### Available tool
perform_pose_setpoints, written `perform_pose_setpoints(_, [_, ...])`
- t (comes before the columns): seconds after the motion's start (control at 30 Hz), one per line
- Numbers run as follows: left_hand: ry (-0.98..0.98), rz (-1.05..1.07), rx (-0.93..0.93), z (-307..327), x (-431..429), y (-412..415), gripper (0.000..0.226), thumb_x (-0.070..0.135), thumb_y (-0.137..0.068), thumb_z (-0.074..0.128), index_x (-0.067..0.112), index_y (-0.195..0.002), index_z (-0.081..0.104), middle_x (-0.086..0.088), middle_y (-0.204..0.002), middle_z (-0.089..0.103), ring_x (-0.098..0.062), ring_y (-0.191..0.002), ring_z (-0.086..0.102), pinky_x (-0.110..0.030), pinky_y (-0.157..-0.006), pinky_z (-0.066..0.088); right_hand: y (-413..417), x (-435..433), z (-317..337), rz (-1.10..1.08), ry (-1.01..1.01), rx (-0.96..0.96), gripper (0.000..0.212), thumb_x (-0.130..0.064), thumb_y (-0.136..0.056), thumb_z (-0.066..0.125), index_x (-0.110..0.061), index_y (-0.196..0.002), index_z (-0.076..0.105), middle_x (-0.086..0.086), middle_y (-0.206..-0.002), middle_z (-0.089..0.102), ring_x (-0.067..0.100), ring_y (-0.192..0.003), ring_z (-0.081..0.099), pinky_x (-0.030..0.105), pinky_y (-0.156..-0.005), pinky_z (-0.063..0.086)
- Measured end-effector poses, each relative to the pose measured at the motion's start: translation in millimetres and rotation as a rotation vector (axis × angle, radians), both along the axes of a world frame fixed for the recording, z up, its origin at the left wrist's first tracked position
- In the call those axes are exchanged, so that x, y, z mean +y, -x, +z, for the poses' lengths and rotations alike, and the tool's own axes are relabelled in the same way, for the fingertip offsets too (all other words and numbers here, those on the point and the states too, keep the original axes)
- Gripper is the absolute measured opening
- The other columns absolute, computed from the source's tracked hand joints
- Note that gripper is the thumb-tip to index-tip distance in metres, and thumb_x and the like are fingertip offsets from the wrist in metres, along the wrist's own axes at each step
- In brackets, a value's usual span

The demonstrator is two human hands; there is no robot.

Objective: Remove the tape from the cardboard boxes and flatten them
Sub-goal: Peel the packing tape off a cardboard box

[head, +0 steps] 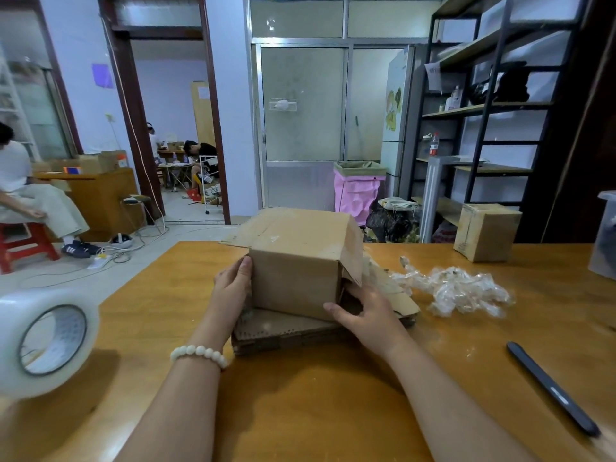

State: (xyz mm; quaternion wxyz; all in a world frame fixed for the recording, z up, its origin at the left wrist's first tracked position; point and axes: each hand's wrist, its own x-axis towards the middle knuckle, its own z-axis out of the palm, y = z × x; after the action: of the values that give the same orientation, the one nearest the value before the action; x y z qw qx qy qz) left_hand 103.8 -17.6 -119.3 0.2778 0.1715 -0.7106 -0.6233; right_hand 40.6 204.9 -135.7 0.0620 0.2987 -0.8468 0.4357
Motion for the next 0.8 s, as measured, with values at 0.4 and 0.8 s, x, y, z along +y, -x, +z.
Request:
perform_pose_setpoints(0.4, [0.040, 0.025, 0.114, -5, -2, 6, 0.033, 0.032, -0.096, 0.056, 0.009, -0.119, 0.052, -0.004, -0.113, 0.061, -0.018, -0.103, 0.056, -0.019, -0.071, 0.044, -6, 1, 6, -0.114, 0.121, -0.027, 0.054, -0.050, -0.081, 0.067, -0.018, -0.122, 0.052, -0.010, -0.106, 0.049, 0.009, -0.102, 0.045, 0.022, -0.088, 0.039])
perform_pose_setpoints(0.8, [0.972, 0.256, 0.433, -11, 14, 13, 0.041, 0.039, -0.092, 0.053, 0.019, -0.128, 0.048, -0.006, -0.125, 0.040, -0.025, -0.116, 0.033, -0.038, -0.099, 0.034, -13, -5, -2, 0.089, 0.039, 0.099, 0.030, -0.034, -0.096, 0.051, -0.008, -0.083, 0.058, 0.008, -0.075, 0.059, 0.017, -0.069, 0.055, 0.036, -0.065, 0.049])
